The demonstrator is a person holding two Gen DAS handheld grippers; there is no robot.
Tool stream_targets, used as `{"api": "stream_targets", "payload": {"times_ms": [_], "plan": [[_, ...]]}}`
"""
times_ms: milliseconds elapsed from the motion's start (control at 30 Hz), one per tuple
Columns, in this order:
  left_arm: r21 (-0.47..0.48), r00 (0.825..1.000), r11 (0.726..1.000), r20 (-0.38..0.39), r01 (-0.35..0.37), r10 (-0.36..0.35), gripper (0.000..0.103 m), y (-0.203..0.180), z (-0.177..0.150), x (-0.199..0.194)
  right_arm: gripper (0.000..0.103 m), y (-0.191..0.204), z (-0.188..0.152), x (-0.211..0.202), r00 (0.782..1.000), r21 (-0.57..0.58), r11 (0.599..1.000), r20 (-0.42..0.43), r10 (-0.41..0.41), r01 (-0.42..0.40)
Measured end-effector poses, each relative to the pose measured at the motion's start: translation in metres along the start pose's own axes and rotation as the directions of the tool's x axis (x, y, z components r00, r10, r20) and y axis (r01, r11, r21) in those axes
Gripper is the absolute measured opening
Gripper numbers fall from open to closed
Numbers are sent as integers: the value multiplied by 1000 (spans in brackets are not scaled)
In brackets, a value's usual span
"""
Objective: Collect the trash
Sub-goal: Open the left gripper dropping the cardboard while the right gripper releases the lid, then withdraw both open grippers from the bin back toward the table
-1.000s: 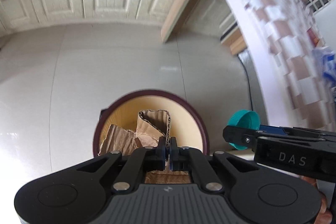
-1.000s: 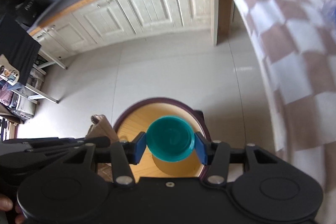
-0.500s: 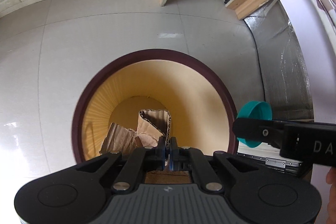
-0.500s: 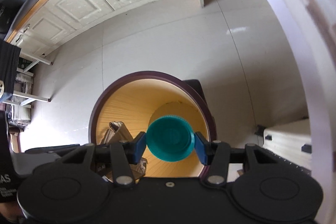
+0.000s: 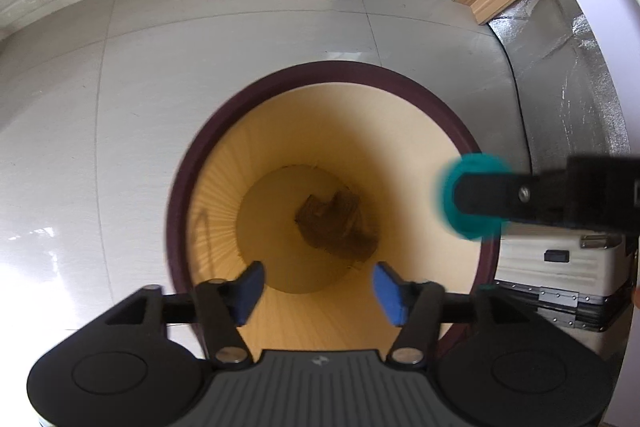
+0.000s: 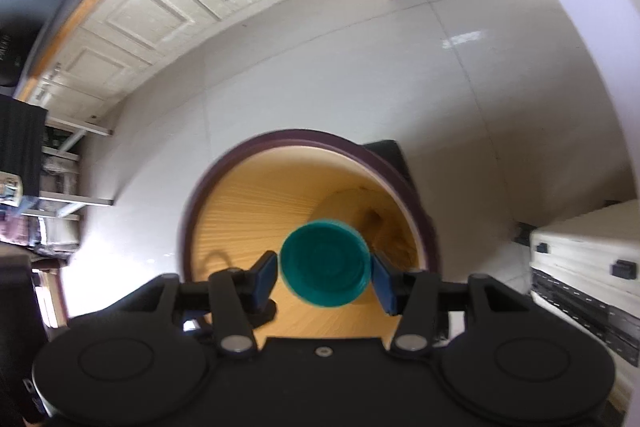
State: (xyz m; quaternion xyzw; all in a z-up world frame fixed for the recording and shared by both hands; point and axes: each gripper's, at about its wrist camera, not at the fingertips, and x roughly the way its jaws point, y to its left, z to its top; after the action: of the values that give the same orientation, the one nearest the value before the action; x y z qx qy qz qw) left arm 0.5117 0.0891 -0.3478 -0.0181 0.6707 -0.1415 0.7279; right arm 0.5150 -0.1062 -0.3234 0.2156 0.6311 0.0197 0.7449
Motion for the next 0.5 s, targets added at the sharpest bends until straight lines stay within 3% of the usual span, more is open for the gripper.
{"api": "stream_targets", "payload": {"times_ms": [67,500], "plan": [[6,1000,1000,8,-6,6,76,1,-2,-5,69,4,-1,0,1000,-14,1000,1,19,-19],[7,999,999,37,-39,39,100,0,-7,-19,84,5,-15,-7,995,-145,985,-5,-99,97]]}}
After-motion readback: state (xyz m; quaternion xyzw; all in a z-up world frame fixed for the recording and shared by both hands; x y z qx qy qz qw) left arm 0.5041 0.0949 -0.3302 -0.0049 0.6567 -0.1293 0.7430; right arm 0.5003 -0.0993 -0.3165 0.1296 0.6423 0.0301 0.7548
